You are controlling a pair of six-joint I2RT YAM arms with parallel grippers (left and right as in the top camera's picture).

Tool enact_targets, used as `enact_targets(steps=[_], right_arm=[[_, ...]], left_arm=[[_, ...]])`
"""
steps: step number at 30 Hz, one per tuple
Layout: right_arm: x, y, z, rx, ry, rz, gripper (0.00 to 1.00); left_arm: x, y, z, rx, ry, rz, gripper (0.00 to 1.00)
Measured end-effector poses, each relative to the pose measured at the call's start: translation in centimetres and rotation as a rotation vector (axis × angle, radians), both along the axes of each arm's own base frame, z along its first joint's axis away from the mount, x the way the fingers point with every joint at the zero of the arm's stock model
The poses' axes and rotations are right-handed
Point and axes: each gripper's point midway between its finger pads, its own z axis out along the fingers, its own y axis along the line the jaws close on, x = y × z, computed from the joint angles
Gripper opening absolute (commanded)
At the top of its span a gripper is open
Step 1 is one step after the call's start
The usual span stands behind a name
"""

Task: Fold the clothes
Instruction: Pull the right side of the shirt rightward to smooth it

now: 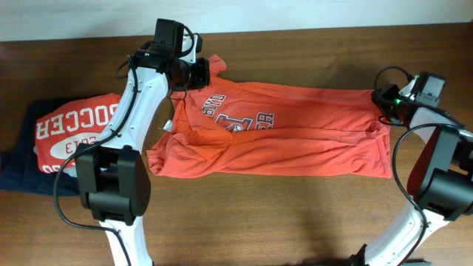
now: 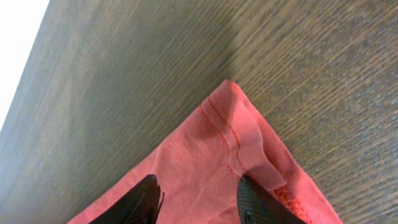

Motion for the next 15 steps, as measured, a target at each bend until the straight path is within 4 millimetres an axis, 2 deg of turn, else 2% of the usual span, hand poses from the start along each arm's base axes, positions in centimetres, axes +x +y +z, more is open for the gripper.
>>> enact_targets(steps=[3, 6, 9, 10, 13, 15], right_arm=[[0.0, -0.2, -0.1, -0.01, 0.0, -0.008, 0.45], [0.1, -0.3, -0.7, 0.0, 0.008, -0.019, 0.4], [0.1, -0.4, -0.9, 0.008, 0.01, -0.031, 0.31], [0.1, -0.4, -0.9, 0.009, 0.011, -0.036, 0.2], [0.0, -0.4, -1.4, 0.016, 0.024, -0.041, 0.07], [-0.2, -0.4, -1.5, 0.019, 0.035, -0.046, 0.04]], left_arm=[[0.0, 0.0, 0.0, 0.0, 0.0, 0.0, 0.01], [0.0, 0.0, 0.0, 0.0, 0.0, 0.0, 0.01], [0.0, 0.0, 0.0, 0.0, 0.0, 0.0, 0.01], [0.0, 0.0, 0.0, 0.0, 0.0, 0.0, 0.01], [0.0, 0.0, 0.0, 0.0, 0.0, 0.0, 0.01], [0.0, 0.0, 0.0, 0.0, 0.0, 0.0, 0.01]])
